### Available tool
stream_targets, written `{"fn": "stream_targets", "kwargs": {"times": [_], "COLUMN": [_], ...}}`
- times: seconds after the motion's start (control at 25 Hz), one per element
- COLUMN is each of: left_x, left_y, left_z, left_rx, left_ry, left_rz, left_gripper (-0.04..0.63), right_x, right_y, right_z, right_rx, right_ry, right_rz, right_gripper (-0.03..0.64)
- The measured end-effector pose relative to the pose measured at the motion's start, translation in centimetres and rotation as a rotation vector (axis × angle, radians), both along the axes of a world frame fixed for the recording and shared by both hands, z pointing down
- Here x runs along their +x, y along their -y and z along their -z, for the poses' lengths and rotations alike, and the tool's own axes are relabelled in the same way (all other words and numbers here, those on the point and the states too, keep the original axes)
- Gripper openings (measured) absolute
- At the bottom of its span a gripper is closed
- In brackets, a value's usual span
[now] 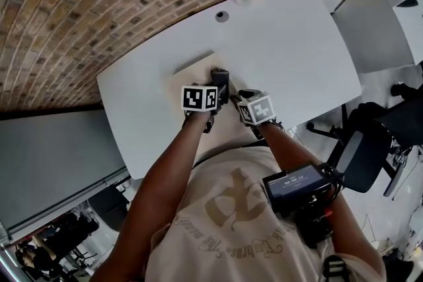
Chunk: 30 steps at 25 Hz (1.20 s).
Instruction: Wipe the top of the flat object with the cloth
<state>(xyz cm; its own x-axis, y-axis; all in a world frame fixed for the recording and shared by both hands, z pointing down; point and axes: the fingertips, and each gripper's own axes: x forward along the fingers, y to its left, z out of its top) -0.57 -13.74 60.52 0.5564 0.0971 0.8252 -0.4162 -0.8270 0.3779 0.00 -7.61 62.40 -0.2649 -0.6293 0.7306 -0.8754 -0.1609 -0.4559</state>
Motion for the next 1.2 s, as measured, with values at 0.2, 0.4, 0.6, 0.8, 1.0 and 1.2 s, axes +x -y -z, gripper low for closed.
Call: {"fn": "stream_targets", "kwargs": {"times": [0.2,0.4,0.6,0.8,1.0,1.2], "left_x": [-2.7,-6.5,-11.5,-15.5,-17.1,-18.5], "left_y": [0.9,3.1,5.2,6.5,6.8,7.6], "left_z": [-0.3,0.0,0.1,0.3,0.5,0.8], "left_rx": [-0.014,0.056,0.076,0.065,0.062,0.070], "left_ry": [0.015,0.061,0.064,0.051,0.046,0.059], "left_rz": [0.063,0.084,0.206,0.336,0.386,0.421], "left_gripper": [0.127,0.129,0.130,0.130,0.132,0.133], "right_x": [0.0,0.0,0.0,0.1,0.1,-0.4], "right_y": [-0.4,-0.1,-0.1,-0.3,-0.5,0.2], "right_z": [-0.1,0.0,0.1,-0.4,-0.5,-0.4], "right_rx": [-0.003,-0.006,-0.001,-0.007,-0.010,-0.001], "right_ry": [0.003,-0.003,-0.008,-0.010,-0.014,-0.017], "right_rz": [0.001,0.015,0.023,0.024,0.028,0.037], "right_gripper": [0.152,0.152,0.153,0.155,0.155,0.155]}}
